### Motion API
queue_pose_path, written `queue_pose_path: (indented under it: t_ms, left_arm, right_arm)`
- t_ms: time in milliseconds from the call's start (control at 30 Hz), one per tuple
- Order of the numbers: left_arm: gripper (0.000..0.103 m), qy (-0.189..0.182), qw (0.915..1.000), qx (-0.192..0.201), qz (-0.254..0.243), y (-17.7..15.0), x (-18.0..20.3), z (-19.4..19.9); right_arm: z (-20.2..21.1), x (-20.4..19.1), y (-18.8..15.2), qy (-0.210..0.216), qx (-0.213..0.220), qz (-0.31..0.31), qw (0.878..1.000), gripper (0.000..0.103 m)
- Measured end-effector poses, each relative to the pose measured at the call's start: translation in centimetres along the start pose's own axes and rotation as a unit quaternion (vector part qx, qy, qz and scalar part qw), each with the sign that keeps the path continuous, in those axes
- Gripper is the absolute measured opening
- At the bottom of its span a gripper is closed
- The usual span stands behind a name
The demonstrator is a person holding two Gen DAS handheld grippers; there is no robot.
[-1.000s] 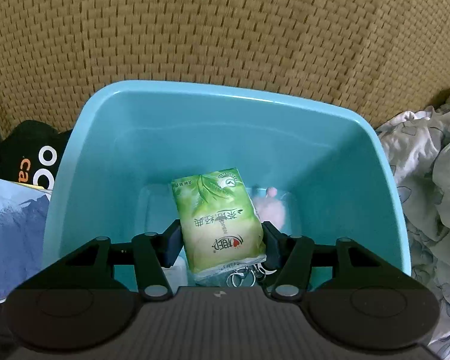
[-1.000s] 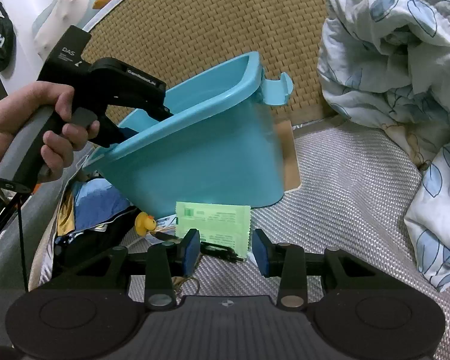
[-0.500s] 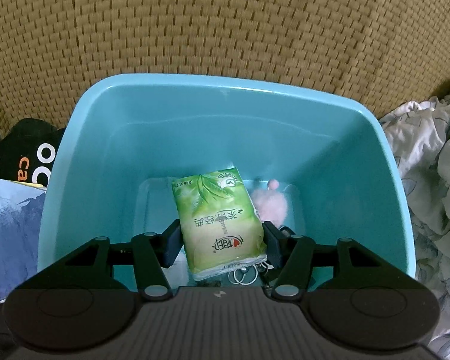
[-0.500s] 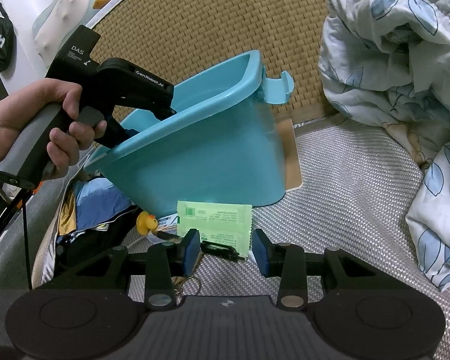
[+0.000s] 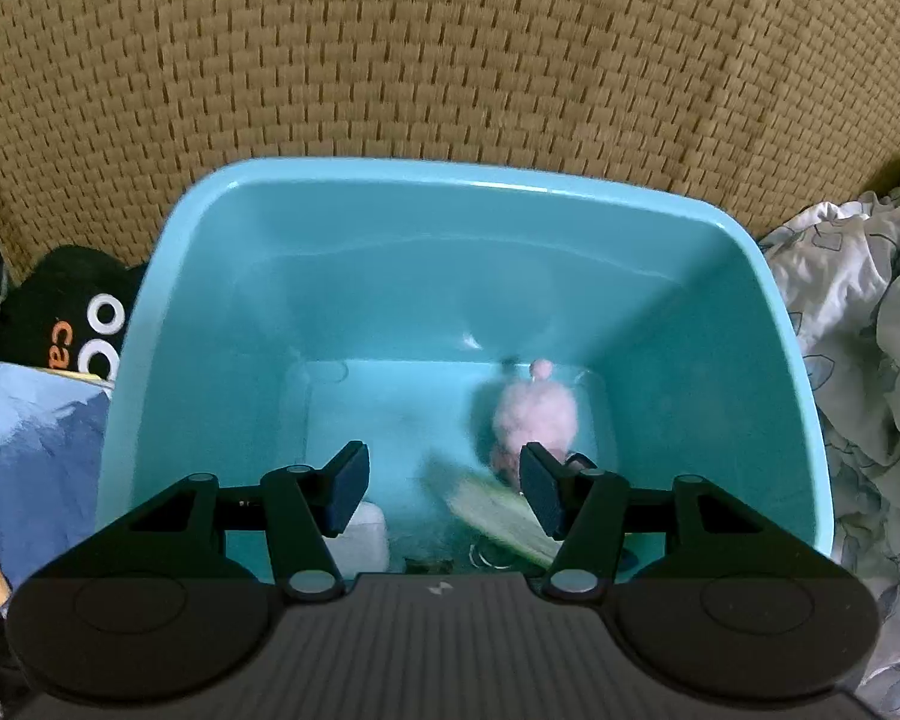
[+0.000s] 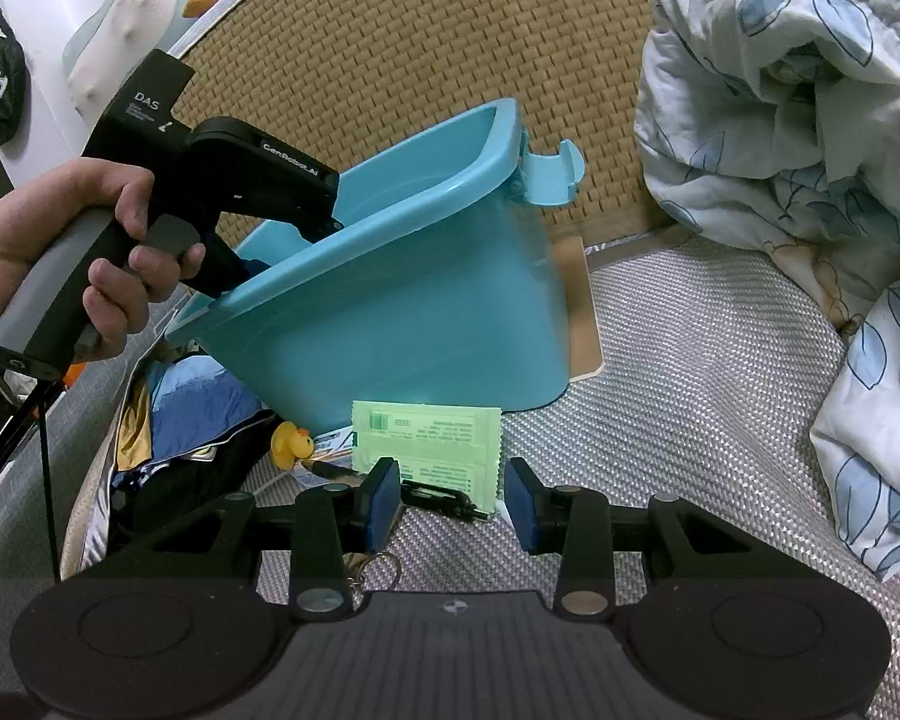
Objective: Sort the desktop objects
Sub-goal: 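Open the left gripper to drop the tissue pack into the bin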
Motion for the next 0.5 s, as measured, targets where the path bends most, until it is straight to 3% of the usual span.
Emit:
queue_pose_path:
  t_ms: [133,367,500]
  left_arm:
    - [0.059,0.004,0.9999,0.013,-0.007,-0.2,0.2,0.7]
    - [0.059,0.018,0.9962,0.083,-0.022,-1.9,1.9,5.0]
    - [0.059,0.025,0.99,0.135,-0.032,-3.7,2.8,8.0]
  right_arm:
    - [0.0,0.0,0.1,0.0,0.0,0.0,1.0,0.043]
    - [-0.1,-0.1,0.0,0.002,-0.001,0.004,1.0,0.043]
    - [-0.1,-0.1,0.0,0.001,-0.001,0.009,1.0,0.043]
Point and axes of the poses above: each gripper's, at about its wrist camera, not at the fingertips, and z roughly against the way its jaws point, x to its right, y to its top, the point moved 2 cm from there along -z, roughly the way its jaws point
